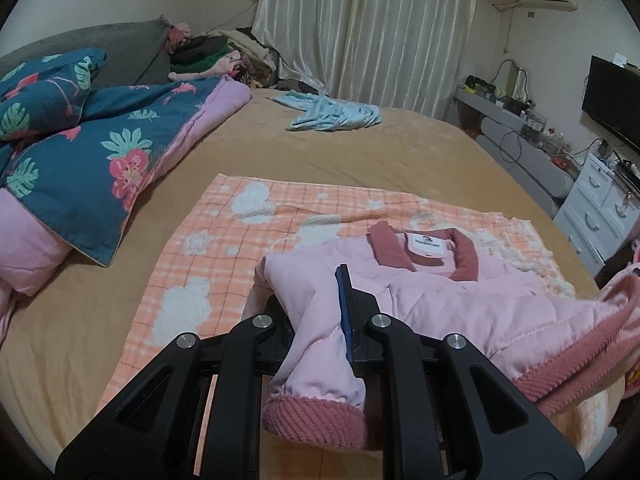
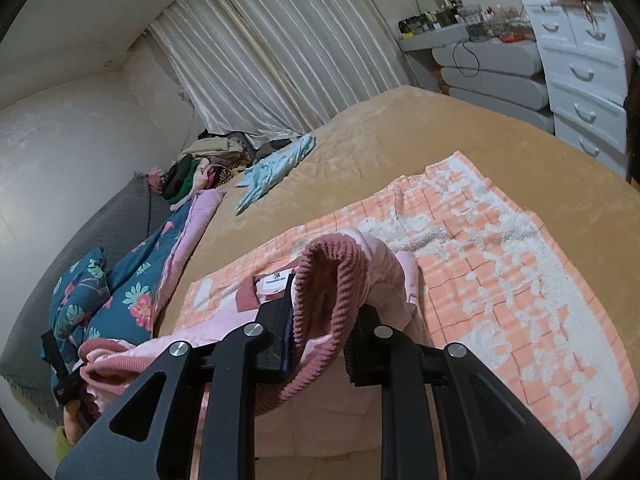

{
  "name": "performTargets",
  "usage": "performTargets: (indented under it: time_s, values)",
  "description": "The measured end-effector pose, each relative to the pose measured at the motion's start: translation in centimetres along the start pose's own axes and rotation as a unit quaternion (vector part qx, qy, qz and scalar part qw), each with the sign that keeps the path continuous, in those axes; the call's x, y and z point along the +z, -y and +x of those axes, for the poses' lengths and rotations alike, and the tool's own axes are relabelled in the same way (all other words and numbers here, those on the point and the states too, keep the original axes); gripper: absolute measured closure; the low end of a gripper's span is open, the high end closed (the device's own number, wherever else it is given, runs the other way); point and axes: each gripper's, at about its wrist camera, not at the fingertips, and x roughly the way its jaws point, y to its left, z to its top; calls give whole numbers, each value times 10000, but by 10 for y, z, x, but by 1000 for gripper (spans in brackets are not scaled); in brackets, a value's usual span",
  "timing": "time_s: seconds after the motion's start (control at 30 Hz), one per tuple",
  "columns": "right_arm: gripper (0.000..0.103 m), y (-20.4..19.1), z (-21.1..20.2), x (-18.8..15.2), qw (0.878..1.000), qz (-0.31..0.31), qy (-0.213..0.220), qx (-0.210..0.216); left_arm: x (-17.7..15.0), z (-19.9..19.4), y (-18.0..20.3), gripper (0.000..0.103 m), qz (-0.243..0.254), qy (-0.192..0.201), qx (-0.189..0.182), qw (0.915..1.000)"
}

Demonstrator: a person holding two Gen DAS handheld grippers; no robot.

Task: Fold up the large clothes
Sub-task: 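Lower the hem over the folded sleeves and open both tools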

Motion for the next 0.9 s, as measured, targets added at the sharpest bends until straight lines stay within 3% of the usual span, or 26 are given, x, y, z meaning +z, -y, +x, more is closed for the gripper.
performTargets:
  time_s: [0.17, 0.23, 0.3, 0.43, 0.53, 0.63, 0.77, 0.9]
  values:
    - [74, 24, 25, 7, 9976, 531, -221, 396, 2, 20, 1, 95, 55, -74, 68, 9999]
    - [64, 32, 33, 10, 9950, 744, -284, 599, 2, 27, 1, 95, 62, -112, 75, 9999]
    - [38, 38, 37, 12, 9915, 948, -273, 847, 2, 33, 1, 94, 60, -138, 73, 9999]
    - [30, 36, 35, 13, 9908, 835, -27, 1066, 2, 42, 1, 94, 8, -189, 38, 9998]
    - [21, 24, 35, 4, 9956, 405, 53, 843, 2, 46, 2, 94, -6, -197, 4, 9998]
    - [18, 5, 42, -20, 9985, -351, 40, 408, 3, 50, 5, 94, 4, -203, -20, 9998]
    - [14, -10, 64, -59, 9933, -1134, -137, -179, 4, 55, 12, 92, 53, -205, -5, 9998]
    - [11, -6, 95, -95, 9846, -1533, -426, -728, 5, 54, 12, 86, -37, -180, -105, 9998]
